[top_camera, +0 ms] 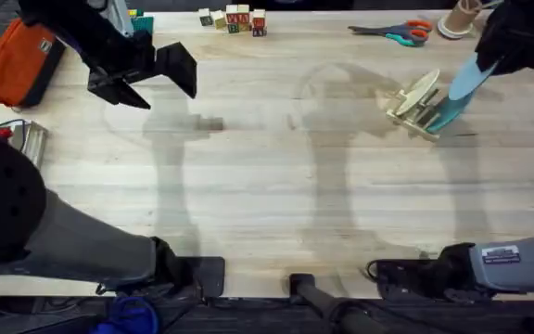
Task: Pick up the plates from the table one by one and place each into a slot on the dish rack.
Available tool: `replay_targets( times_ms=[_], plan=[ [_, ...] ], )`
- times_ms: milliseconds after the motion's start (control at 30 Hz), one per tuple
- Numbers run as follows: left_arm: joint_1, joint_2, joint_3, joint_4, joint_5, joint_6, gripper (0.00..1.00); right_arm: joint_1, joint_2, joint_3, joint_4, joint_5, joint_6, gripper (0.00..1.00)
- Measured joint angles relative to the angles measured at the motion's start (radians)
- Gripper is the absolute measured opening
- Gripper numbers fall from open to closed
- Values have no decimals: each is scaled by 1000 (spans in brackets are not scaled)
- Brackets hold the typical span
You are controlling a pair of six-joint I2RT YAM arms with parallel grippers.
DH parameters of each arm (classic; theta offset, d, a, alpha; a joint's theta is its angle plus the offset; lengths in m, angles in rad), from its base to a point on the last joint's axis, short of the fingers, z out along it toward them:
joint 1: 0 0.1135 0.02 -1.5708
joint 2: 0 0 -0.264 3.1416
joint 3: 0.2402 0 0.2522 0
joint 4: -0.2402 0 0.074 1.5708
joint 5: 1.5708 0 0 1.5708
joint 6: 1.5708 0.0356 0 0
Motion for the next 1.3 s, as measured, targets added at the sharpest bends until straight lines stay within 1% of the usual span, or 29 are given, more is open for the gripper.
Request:
replay_targets(
  times_ms=[533, 900, 1300],
  plan=[
    [0, 0, 0, 0, 0, 0, 995, 0, 4, 0, 0, 0, 0, 31],
    [0, 0, 0, 0, 0, 0, 995, 0, 98, 0, 2, 0, 2, 31],
    [0, 0, 0, 0, 0, 0, 995, 0, 104, 0, 2, 1, 24, 31]
  ],
)
